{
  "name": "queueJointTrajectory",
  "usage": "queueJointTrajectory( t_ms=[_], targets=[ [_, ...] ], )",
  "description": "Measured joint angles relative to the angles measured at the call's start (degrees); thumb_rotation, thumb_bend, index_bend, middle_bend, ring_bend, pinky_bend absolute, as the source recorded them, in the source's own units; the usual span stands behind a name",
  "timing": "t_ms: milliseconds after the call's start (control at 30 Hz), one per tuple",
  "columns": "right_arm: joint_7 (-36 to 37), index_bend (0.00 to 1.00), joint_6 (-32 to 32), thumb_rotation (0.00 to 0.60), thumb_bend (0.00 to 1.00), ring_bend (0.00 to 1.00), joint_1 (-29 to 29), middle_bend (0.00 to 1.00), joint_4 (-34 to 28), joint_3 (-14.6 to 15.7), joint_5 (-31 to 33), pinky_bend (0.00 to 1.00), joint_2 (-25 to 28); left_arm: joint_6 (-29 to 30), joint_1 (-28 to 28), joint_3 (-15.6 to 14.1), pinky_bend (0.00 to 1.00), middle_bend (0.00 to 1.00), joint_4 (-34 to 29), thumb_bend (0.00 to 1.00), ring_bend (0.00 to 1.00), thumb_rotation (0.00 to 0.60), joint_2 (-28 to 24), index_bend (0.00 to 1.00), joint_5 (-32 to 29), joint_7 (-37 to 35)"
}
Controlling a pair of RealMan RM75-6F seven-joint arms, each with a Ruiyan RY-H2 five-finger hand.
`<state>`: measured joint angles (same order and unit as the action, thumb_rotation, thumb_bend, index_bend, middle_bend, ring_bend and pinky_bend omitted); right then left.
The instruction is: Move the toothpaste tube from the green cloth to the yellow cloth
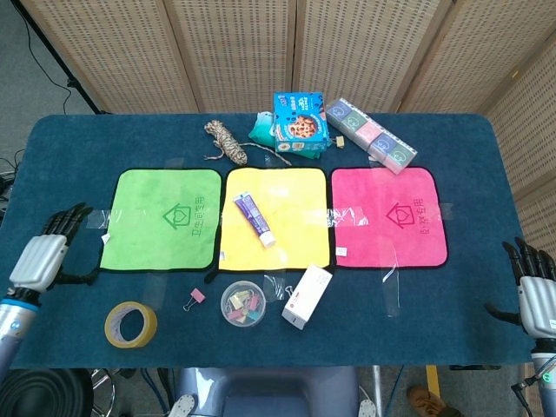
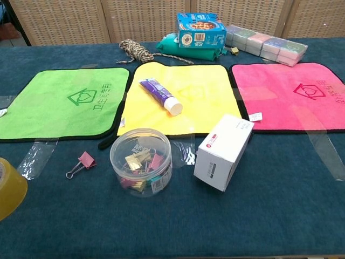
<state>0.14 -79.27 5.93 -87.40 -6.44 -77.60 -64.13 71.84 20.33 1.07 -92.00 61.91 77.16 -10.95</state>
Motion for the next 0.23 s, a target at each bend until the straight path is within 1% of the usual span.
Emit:
queueJointTrajectory(
  t_ms=[167, 233],
  targets=[
    [-1.79, 0.0, -0.93, 0.6, 0.0, 0.0, -0.11, 0.0, 1.59, 0.0, -0.24, 0.0, -1.01, 7.74, -4.26, -0.43, 0.0, 0.0, 1.43, 0.0, 0.0, 0.6, 2.89, 0.0, -0.28, 7.14],
    [-2.37, 0.0, -1.29, 0.6, 0.0, 0.0, -0.13, 0.0, 2.04, 0.07, -0.47, 0.0, -1.51, 9.33, -5.62, -0.57, 0.0, 0.0, 2.59, 0.0, 0.0, 0.6, 4.32, 0.0, -0.16, 9.02]
  ],
)
